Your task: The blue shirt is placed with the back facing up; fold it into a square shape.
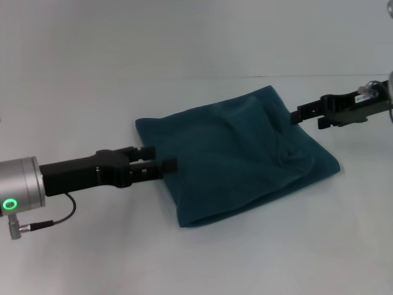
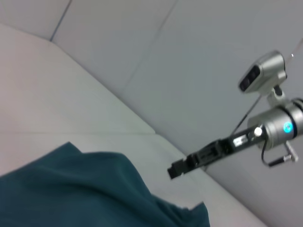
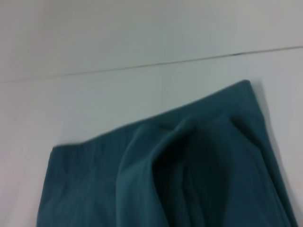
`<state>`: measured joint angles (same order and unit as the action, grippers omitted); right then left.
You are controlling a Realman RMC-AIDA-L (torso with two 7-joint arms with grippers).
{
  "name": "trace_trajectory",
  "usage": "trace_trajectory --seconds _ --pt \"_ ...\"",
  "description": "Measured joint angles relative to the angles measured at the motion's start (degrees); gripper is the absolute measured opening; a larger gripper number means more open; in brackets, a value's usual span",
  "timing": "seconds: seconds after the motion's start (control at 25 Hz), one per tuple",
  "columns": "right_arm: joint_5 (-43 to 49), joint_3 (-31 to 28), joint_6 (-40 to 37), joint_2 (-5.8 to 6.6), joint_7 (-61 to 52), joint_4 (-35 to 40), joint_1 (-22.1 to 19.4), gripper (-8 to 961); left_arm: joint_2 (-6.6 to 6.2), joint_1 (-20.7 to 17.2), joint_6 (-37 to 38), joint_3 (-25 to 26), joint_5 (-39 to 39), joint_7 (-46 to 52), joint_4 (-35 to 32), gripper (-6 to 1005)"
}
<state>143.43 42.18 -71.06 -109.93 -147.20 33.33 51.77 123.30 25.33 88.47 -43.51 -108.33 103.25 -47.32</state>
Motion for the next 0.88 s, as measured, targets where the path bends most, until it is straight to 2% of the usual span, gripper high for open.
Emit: trace_trajectory --seconds 0.08,0.2,0.88 --pt "-0.1 0.2 2.6 -1.65 0.3 -0.3 0.1 719 0.28 -0.1 -0.4 0.6 1.1 0.0 0.1 861" --pt "-0.2 1.0 6.0 -3.34 1.0 -2.4 0.9 716 0.52 0.1 -0.8 1.8 1.9 -0.1 0.1 861" --pt "-2.5 1.5 13.4 -4.74 3.6 -8.8 1.9 700 0.63 0.9 -2.2 1.9 3.7 -0.4 2.1 861"
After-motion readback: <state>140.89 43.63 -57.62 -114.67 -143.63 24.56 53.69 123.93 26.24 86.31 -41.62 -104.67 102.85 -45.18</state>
